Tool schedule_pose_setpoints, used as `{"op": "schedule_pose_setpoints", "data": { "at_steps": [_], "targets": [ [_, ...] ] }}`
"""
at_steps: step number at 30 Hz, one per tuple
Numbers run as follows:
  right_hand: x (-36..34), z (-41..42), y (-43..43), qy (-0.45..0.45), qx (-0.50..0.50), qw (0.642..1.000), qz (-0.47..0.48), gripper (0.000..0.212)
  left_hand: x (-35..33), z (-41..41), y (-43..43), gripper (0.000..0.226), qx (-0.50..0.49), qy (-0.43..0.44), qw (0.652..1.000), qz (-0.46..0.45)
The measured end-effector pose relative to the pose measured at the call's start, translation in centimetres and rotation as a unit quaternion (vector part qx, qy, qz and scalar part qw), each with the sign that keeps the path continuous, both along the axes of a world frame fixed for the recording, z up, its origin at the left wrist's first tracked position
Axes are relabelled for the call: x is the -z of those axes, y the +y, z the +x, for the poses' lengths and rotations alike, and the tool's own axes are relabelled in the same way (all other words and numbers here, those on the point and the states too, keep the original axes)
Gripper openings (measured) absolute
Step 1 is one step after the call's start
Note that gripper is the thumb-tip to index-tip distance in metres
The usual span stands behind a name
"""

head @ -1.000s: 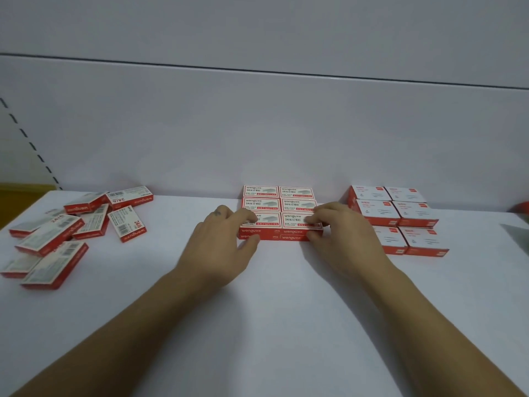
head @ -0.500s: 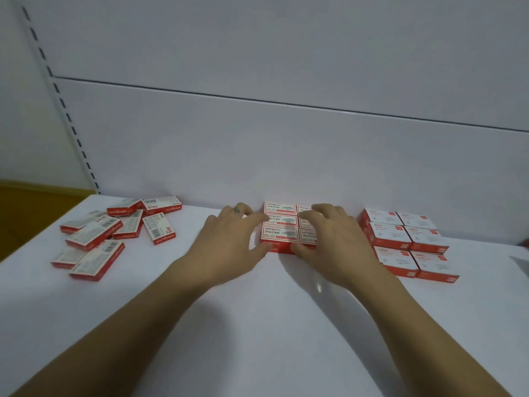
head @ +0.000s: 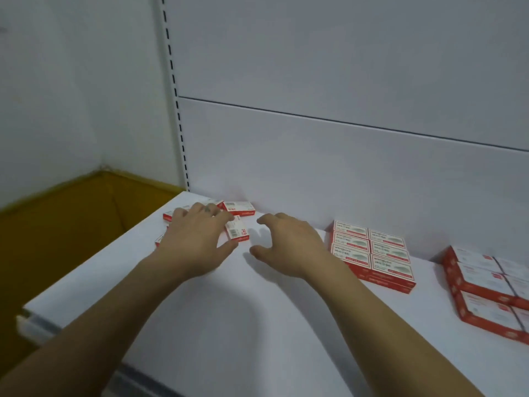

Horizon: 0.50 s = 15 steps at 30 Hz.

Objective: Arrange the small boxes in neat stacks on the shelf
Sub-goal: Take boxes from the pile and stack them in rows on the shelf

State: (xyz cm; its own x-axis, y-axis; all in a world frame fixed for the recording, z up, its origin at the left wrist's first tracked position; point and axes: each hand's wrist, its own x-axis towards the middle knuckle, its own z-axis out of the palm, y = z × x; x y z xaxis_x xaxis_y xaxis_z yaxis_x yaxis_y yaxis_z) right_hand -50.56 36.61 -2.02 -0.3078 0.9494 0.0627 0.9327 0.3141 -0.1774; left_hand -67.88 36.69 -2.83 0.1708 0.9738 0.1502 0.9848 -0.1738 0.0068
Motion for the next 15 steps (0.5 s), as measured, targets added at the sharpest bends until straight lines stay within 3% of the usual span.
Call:
{"op": "schedule_pose_setpoints", "data": {
  "at_steps": [4,10,12,15],
  "targets": [
    [1.3,-3.2,1.7,-0.033,-0.004,0.999,-0.021,0.056,0.0,-3.1,-1.2,0.058,-0.039,0.017,0.999,-0.011],
    [2.4,-5.9,3.6,-0.049,0.077,0.996,-0.014,0.065,0.6,-4.6,-2.5,0.054,-0.040,-0.012,0.999,0.010],
    [2.6,-6.1,4.0,-0.036,0.087,0.995,-0.016,0.058,0.6,-4.5,-2.7,0.054,-0.043,-0.024,0.999,0.010],
    [2.5,-5.7,4.1,0.014,0.098,0.995,-0.024,0.031,0.5,-4.2,-2.8,0.053,-0.039,-0.031,0.999,0.007]
  ]
}}
